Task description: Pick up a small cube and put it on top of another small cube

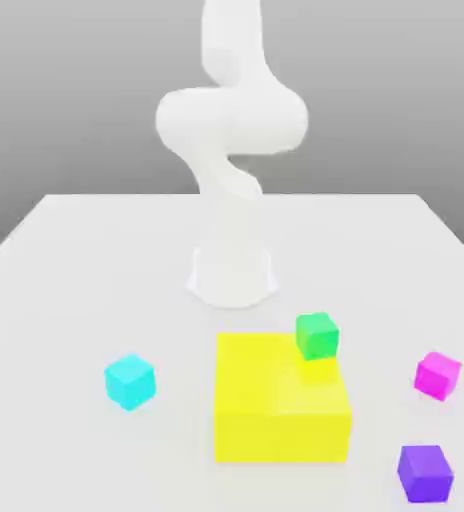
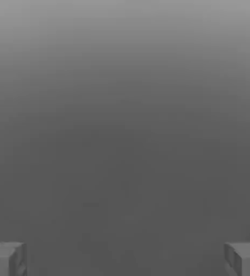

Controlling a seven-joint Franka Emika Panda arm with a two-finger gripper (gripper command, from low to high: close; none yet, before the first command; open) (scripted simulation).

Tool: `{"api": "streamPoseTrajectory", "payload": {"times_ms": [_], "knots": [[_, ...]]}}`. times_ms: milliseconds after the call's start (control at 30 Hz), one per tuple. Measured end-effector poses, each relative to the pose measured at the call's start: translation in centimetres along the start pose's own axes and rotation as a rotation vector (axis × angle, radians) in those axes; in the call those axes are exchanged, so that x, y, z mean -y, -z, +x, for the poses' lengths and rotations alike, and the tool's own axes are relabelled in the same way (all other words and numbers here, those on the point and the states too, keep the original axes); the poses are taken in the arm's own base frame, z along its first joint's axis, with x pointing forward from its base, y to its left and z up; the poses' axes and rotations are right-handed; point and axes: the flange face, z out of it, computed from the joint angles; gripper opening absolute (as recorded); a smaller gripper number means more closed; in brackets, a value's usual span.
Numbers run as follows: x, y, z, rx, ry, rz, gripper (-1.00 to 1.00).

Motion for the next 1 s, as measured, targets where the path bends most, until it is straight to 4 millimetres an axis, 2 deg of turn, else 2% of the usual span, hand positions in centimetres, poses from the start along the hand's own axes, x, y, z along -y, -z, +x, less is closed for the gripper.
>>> {"api": "streamPoseTrajectory", "payload": {"times_ms": [167, 333, 467, 567, 633, 667, 833, 867, 1000], "knots": [[-6.8, -12.0, -0.3, 0.074, -0.14, -0.173, 0.0], [-16.0, -21.2, -2.9, 0.148, -0.29, -0.343, 0.0], [-24.7, -26.6, -6.9, 0.214, -0.426, -0.486, 0.0], [-32.0, -29.3, -11.7, 0.272, -0.547, -0.607, 0.0], [-35.5, -30.8, -14.0, 0.29, -0.601, -0.66, 0.0], [-36.4, -31.3, -14.5, 0.29, -0.614, -0.671, 0.0], [-38.5, -34.5, -16.8, 0.299, -0.609, -0.676, 0.0], [-38.8, -34.9, -17.2, 0.3, -0.61, -0.674, -1.0], [-38.8, -34.9, -17.2, 0.3, -0.61, -0.674, -1.0]]}}
